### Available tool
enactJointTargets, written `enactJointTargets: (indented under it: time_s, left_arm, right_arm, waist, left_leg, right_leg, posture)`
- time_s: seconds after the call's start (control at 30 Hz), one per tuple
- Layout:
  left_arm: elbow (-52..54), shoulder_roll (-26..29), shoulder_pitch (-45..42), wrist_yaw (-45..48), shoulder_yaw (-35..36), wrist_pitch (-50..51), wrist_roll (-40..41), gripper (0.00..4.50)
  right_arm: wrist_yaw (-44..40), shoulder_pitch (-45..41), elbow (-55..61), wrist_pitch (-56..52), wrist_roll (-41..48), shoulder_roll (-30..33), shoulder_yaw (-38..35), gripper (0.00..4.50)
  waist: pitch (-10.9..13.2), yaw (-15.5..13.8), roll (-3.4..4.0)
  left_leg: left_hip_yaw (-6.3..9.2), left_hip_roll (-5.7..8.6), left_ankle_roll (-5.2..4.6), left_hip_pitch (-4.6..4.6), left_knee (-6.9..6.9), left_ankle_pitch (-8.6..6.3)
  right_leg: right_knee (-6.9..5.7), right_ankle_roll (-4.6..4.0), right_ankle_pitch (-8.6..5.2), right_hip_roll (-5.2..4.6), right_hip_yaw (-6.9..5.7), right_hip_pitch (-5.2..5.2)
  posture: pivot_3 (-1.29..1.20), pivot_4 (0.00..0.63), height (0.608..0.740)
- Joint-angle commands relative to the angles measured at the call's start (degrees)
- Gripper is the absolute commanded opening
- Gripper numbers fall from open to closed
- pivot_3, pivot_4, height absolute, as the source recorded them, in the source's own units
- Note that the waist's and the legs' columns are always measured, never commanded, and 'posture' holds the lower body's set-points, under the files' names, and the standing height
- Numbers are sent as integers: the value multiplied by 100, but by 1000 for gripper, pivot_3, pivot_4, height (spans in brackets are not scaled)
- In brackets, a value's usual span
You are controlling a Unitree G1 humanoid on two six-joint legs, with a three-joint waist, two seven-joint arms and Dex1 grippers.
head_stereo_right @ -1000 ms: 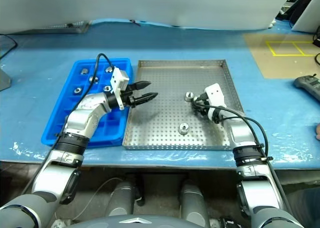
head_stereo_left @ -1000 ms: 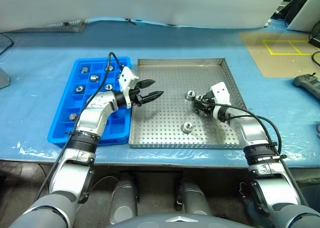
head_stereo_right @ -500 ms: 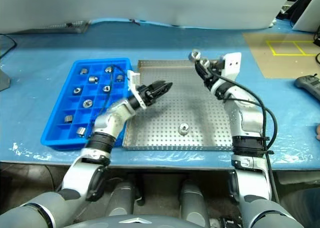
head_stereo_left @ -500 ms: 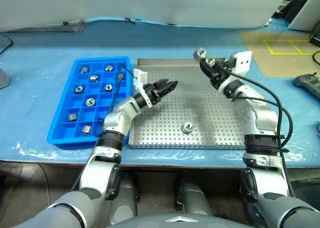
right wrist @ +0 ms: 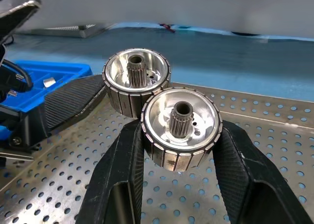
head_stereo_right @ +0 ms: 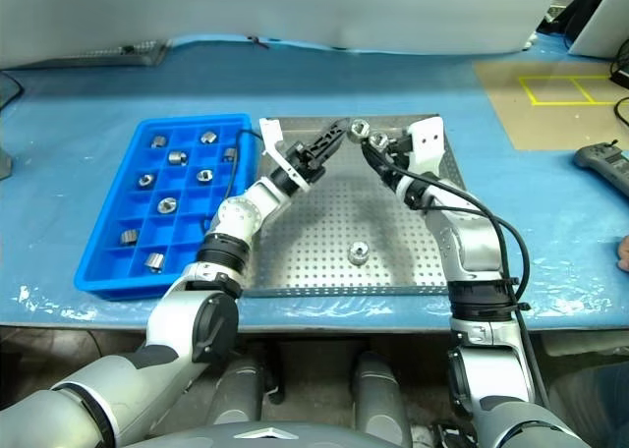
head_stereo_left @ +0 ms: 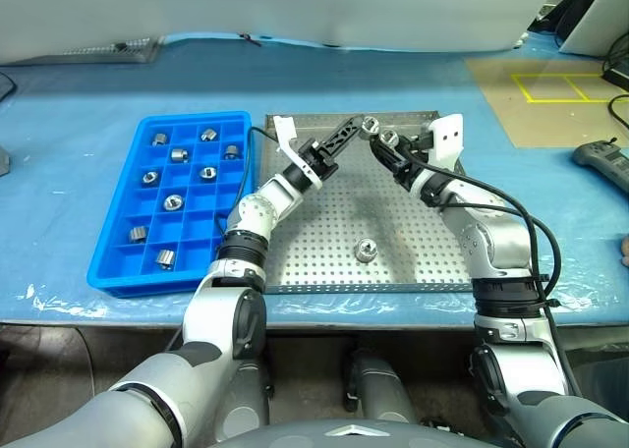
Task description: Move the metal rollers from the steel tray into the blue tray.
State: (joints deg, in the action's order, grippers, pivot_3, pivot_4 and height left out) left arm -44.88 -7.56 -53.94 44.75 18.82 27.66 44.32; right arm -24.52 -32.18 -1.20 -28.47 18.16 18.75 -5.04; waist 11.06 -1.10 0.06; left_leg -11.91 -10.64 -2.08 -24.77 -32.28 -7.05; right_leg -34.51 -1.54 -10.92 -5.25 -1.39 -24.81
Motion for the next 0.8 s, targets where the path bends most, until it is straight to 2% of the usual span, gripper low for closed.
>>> enactJointTargets:
  time_s: [0.03,0.33,0.53,0.8]
  left_arm:
    - [-126,-397,-362,96,-61,-202,-31,3225]
    - [-781,-389,-628,114,-181,-830,-484,3225]
    - [-1072,-396,-633,-541,-26,-1473,-735,3225]
    - [-1166,-509,-757,-524,109,-1386,-512,3225]
  right_arm:
    - [-24,-59,395,46,-38,28,98,1610]
    - [20,-123,549,84,-7,-120,92,1610]
    - [145,-164,592,310,31,-330,-43,1610]
    - [151,-143,625,310,29,-449,28,1610]
  waist:
    - [0,6,0]
    - [0,20,0]
    - [1,28,-1]
    - [1,28,-1]
  left_leg:
    - [0,0,0,-3,0,0]
    - [3,0,-3,-16,-3,-1]
    - [3,-2,-3,-25,-4,-1]
    - [3,-1,-4,-25,-6,-1]
  right_leg:
    - [0,0,0,0,-1,-2]
    - [0,0,0,0,-2,-13]
    - [-2,0,0,0,-3,-24]
    - [-4,-1,1,-1,-4,-24]
  posture:
    - [-317,150,740]
    - [-327,150,740]
    - [-328,150,740]
    - [-331,150,740]
